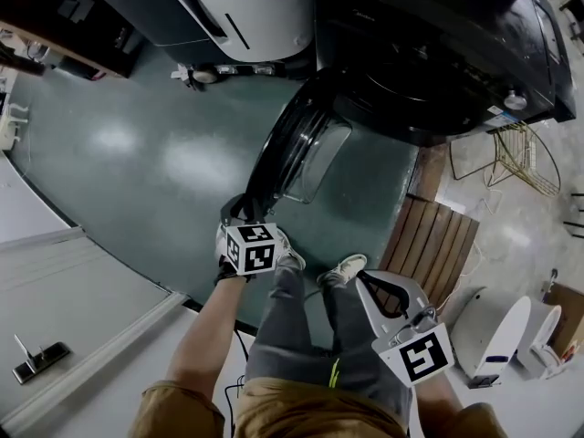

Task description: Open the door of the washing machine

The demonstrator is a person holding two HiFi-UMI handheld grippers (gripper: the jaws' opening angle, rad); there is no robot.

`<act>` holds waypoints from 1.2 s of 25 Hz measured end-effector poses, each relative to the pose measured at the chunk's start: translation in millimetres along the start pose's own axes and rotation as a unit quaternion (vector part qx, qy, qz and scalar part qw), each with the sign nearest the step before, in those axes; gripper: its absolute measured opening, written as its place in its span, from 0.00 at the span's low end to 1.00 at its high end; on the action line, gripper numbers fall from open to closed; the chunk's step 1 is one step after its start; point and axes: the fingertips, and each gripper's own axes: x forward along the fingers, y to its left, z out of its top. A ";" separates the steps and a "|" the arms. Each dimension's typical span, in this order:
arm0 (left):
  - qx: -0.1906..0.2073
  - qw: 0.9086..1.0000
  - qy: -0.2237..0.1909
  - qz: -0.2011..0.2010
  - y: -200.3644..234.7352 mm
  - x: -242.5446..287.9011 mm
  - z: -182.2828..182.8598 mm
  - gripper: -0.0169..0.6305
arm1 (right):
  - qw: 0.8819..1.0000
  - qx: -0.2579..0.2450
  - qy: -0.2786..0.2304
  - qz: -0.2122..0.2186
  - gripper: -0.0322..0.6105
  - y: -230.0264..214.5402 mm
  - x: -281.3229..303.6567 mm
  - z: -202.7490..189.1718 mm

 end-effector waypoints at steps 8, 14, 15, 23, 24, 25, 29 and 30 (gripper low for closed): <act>-0.022 0.999 -0.001 0.022 68.1 25.3 11.8 0.16 | 1.000 0.003 0.009 0.004 0.06 4.4 39.0 22.5; -0.035 0.999 -0.003 0.030 113.0 48.4 26.5 0.15 | 1.000 0.006 0.017 -0.003 0.06 2.9 72.7 42.3; -0.036 0.999 -0.004 0.031 119.0 52.1 28.8 0.14 | 1.000 0.007 0.018 -0.005 0.06 2.4 78.2 45.8; -0.023 0.999 -0.016 0.029 164.9 81.8 54.2 0.13 | 0.999 0.020 0.021 -0.030 0.06 -2.8 118.5 73.2; -0.019 0.999 -0.019 0.027 169.8 85.6 57.9 0.13 | 0.999 0.022 0.023 -0.031 0.06 -1.7 123.9 74.5; -0.014 0.999 -0.022 0.027 175.0 89.5 61.8 0.13 | 0.999 0.023 0.024 -0.031 0.06 0.0 129.7 75.9; 0.002 0.999 -0.034 0.026 194.5 106.3 78.7 0.12 | 0.999 0.025 0.028 -0.024 0.06 8.2 152.8 81.4; 0.008 0.999 -0.038 0.026 199.1 110.5 82.9 0.12 | 0.999 0.025 0.029 -0.023 0.06 9.8 157.5 82.6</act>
